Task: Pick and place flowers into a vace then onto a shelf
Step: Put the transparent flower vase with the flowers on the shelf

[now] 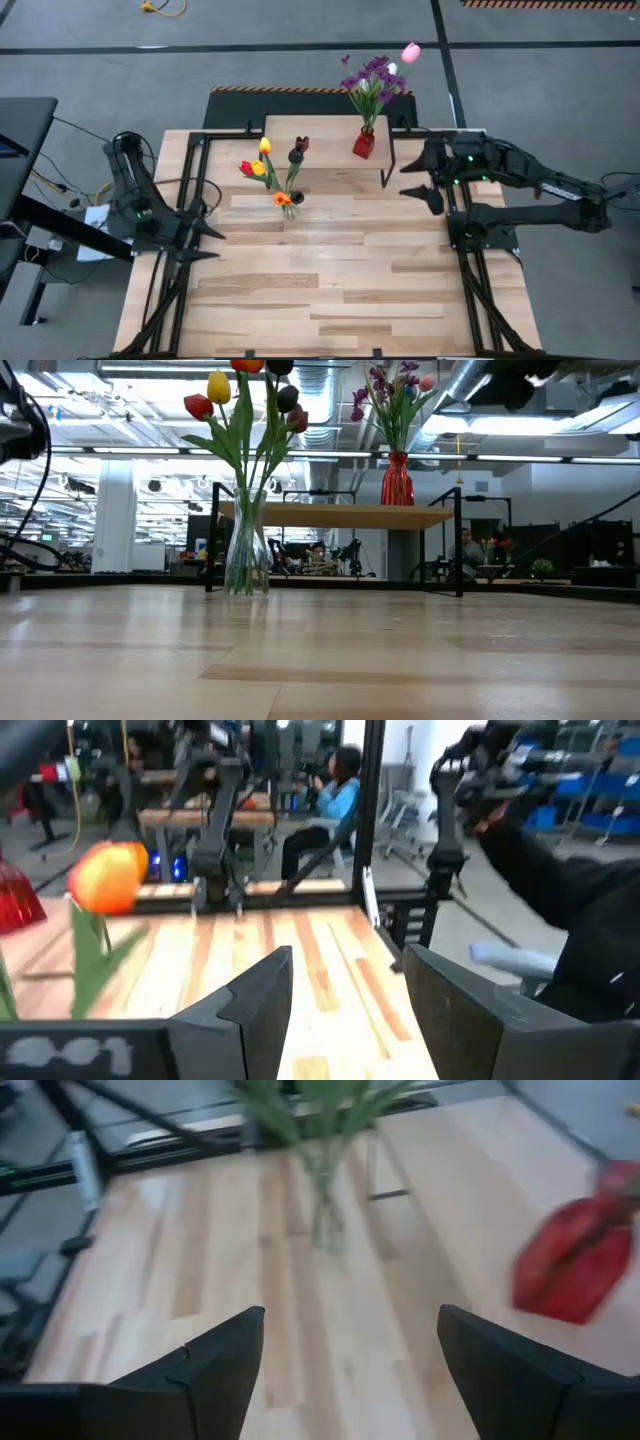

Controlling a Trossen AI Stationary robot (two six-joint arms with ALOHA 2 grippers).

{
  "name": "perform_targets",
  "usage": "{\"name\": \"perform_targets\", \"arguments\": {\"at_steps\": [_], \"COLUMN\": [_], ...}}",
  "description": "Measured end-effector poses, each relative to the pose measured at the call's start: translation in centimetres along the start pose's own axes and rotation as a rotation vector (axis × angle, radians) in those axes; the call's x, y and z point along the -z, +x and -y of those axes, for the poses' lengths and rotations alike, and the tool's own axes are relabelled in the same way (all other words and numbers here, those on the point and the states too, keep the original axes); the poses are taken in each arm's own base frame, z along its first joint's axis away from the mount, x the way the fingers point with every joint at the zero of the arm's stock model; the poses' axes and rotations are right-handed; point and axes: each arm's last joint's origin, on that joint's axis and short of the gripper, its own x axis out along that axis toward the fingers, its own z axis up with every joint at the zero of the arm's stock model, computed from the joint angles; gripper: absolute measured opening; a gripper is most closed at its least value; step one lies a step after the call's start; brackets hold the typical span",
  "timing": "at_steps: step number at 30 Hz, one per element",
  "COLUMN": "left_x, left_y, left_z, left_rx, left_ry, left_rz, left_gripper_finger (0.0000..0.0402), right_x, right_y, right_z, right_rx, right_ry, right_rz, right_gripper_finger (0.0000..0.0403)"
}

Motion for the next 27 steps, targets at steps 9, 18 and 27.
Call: {"name": "perform_targets", "arguments": {"at_steps": [9, 18, 27], "left_x": [3.1, 4.6, 6.7], "left_y": [3.3, 4.5, 6.2], "left_z": [2.5, 3.2, 3.0], "left_rx": [-0.307, -0.508, -0.604], "left_ry": [0.008, 0.044, 0.029], "left_rz": [-0.005, -0.001, -0.036], "left_gripper_finger": [0.0184, 0.0184, 0.0184], "right_x": [2.5, 4.7, 6.3], "right_y": [0.1, 1.4, 3.0], "right_z": [-1.8, -2.0, -2.0], "right_rx": [-0.058, 0.017, 0.023], "right_ry": [-0.026, -0.008, 0.083], "right_rz": [0.041, 0.056, 0.065], "right_gripper_finger": [0.0292, 0.0292, 0.0292]}}
